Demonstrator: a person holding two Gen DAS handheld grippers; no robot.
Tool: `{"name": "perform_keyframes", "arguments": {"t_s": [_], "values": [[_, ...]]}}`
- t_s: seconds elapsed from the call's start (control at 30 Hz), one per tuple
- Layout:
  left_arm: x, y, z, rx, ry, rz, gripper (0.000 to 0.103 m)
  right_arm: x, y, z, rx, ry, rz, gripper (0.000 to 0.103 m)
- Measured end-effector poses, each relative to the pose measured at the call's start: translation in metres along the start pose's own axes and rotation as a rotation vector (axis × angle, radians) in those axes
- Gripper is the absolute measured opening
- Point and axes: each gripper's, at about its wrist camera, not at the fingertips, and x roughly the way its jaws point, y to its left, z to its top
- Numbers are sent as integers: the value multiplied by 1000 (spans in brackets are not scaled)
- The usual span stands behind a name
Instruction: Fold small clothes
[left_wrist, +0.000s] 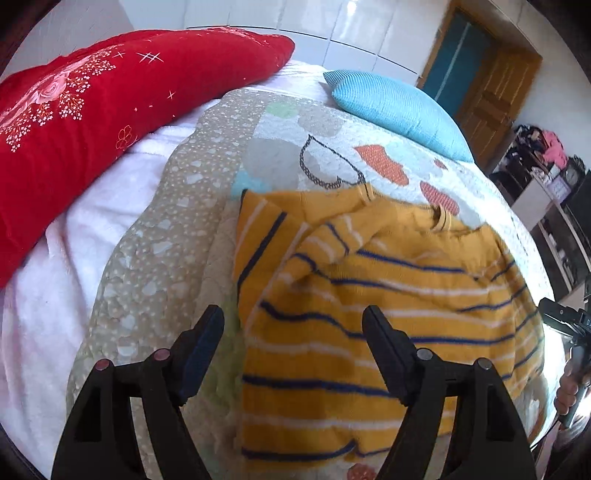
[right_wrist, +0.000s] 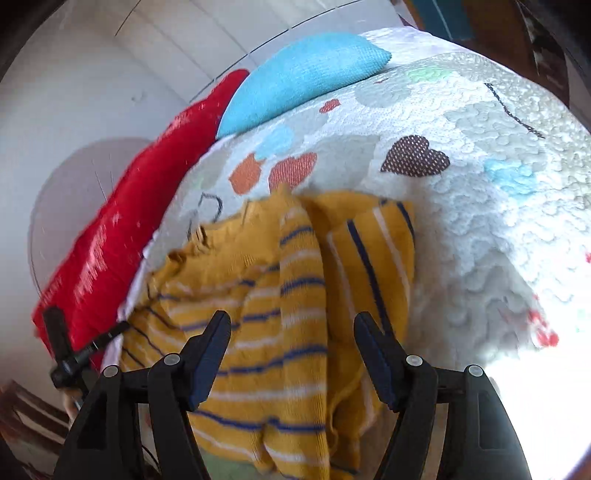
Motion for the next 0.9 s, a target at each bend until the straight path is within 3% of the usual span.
{"name": "perform_keyframes", "arguments": {"t_s": [0.03,0.07,0.1,0.13,0.17,0.2,0.3,0.33,0.37,0.43,0.53,0.57,0.6,0.63,0.67,0.7,0.8,0.9], "values": [[1,1,-8,15,11,-5,77,-2,3,-14,-38,15,-17,74],[2,0,-16,26,29,-7,77,-4,4,-29,-72,30,-32,67],[6,-1,-21,38,56,0,63,-6,5,-41,-108,43,-50,37],[11,-1,-24,51,88,16,46,-6,6,-47,-128,51,-65,26],[16,-2,-24,57,113,39,27,-9,-1,-51,-115,46,-60,21],[13,0,-21,46,110,67,27,-13,-11,-50,-79,32,-59,12],[-1,5,-11,36,60,168,24,-19,-43,-37,29,-31,-209,12],[-4,6,-9,34,49,198,24,-23,-54,-35,57,-38,-284,13],[-7,8,-9,26,45,205,27,-26,-61,-35,84,-42,-304,14],[-13,13,-14,6,31,193,29,-40,-61,-39,108,-87,-254,14],[-24,16,-27,-22,-5,214,38,-55,-24,-40,10,-172,-227,18],[-29,16,-32,-33,-19,211,43,-56,-8,-38,-31,-204,-211,32],[-33,16,-38,-42,-35,210,54,-54,9,-37,-71,-228,-195,52],[-37,15,-46,-53,-54,215,61,-49,27,-34,-113,-237,-171,58],[-41,15,-54,-64,-79,222,72,-37,49,-28,-153,-229,-153,59],[-43,15,-62,-67,-105,230,76,-22,71,-24,-197,-201,-137,59],[-38,15,-78,-44,-143,275,78,31,132,-16,-329,-78,-51,44],[-25,26,-90,-70,-165,255,84,86,186,-16,-431,15,11,41]]}}
